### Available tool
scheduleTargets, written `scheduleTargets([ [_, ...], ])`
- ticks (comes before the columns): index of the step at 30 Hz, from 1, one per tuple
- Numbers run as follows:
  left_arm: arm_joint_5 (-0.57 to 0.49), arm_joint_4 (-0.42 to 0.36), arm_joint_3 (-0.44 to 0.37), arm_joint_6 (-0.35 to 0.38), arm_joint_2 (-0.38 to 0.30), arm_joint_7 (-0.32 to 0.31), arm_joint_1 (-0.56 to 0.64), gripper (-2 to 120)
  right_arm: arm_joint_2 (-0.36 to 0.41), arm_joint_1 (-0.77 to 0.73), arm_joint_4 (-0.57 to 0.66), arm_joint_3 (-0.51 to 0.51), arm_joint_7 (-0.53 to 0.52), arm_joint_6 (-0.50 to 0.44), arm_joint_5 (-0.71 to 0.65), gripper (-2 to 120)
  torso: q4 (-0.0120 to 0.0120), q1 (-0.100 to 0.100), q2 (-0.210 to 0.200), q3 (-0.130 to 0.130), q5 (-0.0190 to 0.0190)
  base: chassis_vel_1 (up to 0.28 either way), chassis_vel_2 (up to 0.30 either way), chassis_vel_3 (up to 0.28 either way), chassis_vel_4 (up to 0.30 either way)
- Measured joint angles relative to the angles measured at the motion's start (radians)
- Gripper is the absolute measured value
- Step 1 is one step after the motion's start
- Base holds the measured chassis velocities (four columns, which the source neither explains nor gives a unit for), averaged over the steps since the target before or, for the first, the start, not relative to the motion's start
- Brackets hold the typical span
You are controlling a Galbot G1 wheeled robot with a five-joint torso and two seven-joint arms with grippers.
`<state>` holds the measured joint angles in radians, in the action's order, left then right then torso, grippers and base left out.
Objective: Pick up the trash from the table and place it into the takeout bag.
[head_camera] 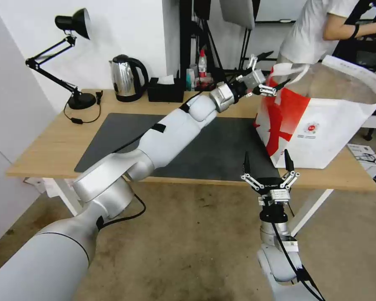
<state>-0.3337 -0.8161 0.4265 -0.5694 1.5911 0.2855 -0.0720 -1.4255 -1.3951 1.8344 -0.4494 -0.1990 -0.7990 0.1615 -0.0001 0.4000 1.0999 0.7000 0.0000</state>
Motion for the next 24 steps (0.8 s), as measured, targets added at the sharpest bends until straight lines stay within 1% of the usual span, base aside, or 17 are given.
scheduleTargets([
  [3, 0.000, -0.012, -0.032, -0.004, -0.008, -0.010, -0.005, 100, 0.000, 0.000, 0.000, 0.000, 0.000, 0.000, 0.000, 100, -0.0001, 0.000, 0.000, 0.000, 0.0000, 0.000, 0.000, 0.000, 0.000],
  [4, 0.000, -0.034, -0.044, -0.004, -0.023, -0.038, -0.006, 100, 0.000, 0.000, 0.000, 0.000, 0.000, 0.000, 0.000, 100, -0.0001, 0.000, 0.000, 0.000, 0.0000, 0.000, 0.000, 0.000, 0.000],
  [6, -0.001, -0.083, -0.063, -0.001, -0.056, -0.070, -0.005, 100, 0.000, 0.000, 0.000, 0.000, 0.000, 0.000, 0.000, 100, -0.0001, 0.000, 0.000, 0.000, -0.0001, 0.000, 0.000, 0.000, 0.000],
  [7, -0.001, -0.083, -0.063, -0.001, -0.056, -0.070, -0.005, 100, 0.000, 0.000, 0.000, 0.000, 0.000, 0.000, 0.000, 100, -0.0001, 0.000, 0.000, 0.000, -0.0001, 0.000, 0.000, 0.000, 0.000],
  [9, -0.002, -0.149, -0.088, 0.007, -0.096, -0.101, 0.007, 100, 0.000, 0.000, 0.000, 0.000, 0.000, 0.000, 0.000, 100, 0.0000, 0.000, 0.000, 0.000, -0.0002, 0.000, 0.000, 0.000, 0.000],
  [11, -0.008, -0.225, -0.113, 0.026, -0.149, -0.147, 0.030, 100, 0.000, 0.000, 0.000, 0.000, 0.000, 0.000, 0.000, 100, -0.0002, 0.000, 0.000, 0.000, -0.0001, 0.000, 0.000, 0.000, 0.000],
  [12, -0.008, -0.225, -0.113, 0.026, -0.149, -0.147, 0.030, 100, 0.000, 0.000, 0.000, 0.000, 0.000, 0.000, 0.000, 100, -0.0002, 0.000, 0.000, 0.000, -0.0001, 0.000, 0.000, 0.000, 0.000],
  [15, -0.021, -0.361, -0.173, 0.068, -0.244, -0.232, 0.095, 100, 0.000, 0.000, 0.000, 0.000, 0.000, 0.000, 0.000, 100, 0.0003, 0.000, 0.000, 0.000, -0.0006, 0.000, 0.000, 0.000, 0.000],
  [16, -0.021, -0.361, -0.173, 0.068, -0.244, -0.232, 0.095, 100, 0.000, 0.000, 0.000, 0.000, 0.000, 0.000, 0.000, 100, 0.0003, 0.000, 0.000, 0.000, -0.0006, 0.000, 0.000, 0.000, 0.000],
  [17, -0.026, -0.447, -0.210, 0.092, -0.303, -0.278, 0.143, 100, 0.000, 0.000, 0.000, 0.000, 0.000, 0.000, 0.000, 100, 0.0001, 0.000, 0.000, 0.000, -0.0005, 0.000, 0.000, 0.000, 0.000],
  [18, -0.031, -0.502, -0.240, 0.105, -0.342, -0.300, 0.181, 100, 0.000, 0.000, 0.000, 0.000, 0.000, 0.000, 0.000, 100, 0.0001, 0.000, 0.000, 0.000, -0.0005, 0.000, 0.000, 0.000, 0.000],
  [19, -0.031, -0.502, -0.240, 0.105, -0.342, -0.300, 0.181, 100, 0.000, 0.000, 0.000, 0.000, 0.000, 0.000, 0.000, 100, 0.0001, 0.000, 0.000, 0.000, -0.0005, 0.000, 0.000, 0.000, 0.000],
  [20, -0.035, -0.547, -0.269, 0.114, -0.377, -0.316, 0.216, 100, 0.000, 0.000, 0.000, 0.000, 0.000, 0.000, 0.000, 100, 0.0001, 0.000, 0.000, 0.000, -0.0005, 0.000, 0.000, 0.000, 0.000],
  [21, -0.037, -0.588, -0.297, 0.119, -0.406, -0.324, 0.248, 100, 0.000, 0.000, 0.000, 0.000, 0.000, 0.000, 0.000, 100, 0.0007, 0.000, 0.000, 0.000, -0.0006, 0.000, 0.000, 0.000, 0.000],
  [22, -0.039, -0.632, -0.336, 0.124, -0.436, -0.329, 0.286, 100, 0.000, 0.000, 0.000, 0.000, 0.000, 0.000, 0.000, 100, 0.0003, 0.000, 0.000, 0.000, -0.0005, 0.000, 0.000, 0.000, 0.000],
  [23, -0.039, -0.632, -0.336, 0.124, -0.436, -0.329, 0.286, 100, 0.000, 0.000, 0.000, 0.000, 0.000, 0.000, 0.000, 100, 0.0003, 0.000, 0.000, 0.000, -0.0005, 0.000, 0.000, 0.000, 0.000],
  [24, -0.040, -0.681, -0.388, 0.128, -0.468, -0.332, 0.338, 100, 0.000, 0.000, 0.000, 0.000, 0.000, 0.000, 0.000, 100, 0.0002, 0.000, 0.000, 0.000, -0.0001, 0.000, 0.000, 0.000, 0.000],
])
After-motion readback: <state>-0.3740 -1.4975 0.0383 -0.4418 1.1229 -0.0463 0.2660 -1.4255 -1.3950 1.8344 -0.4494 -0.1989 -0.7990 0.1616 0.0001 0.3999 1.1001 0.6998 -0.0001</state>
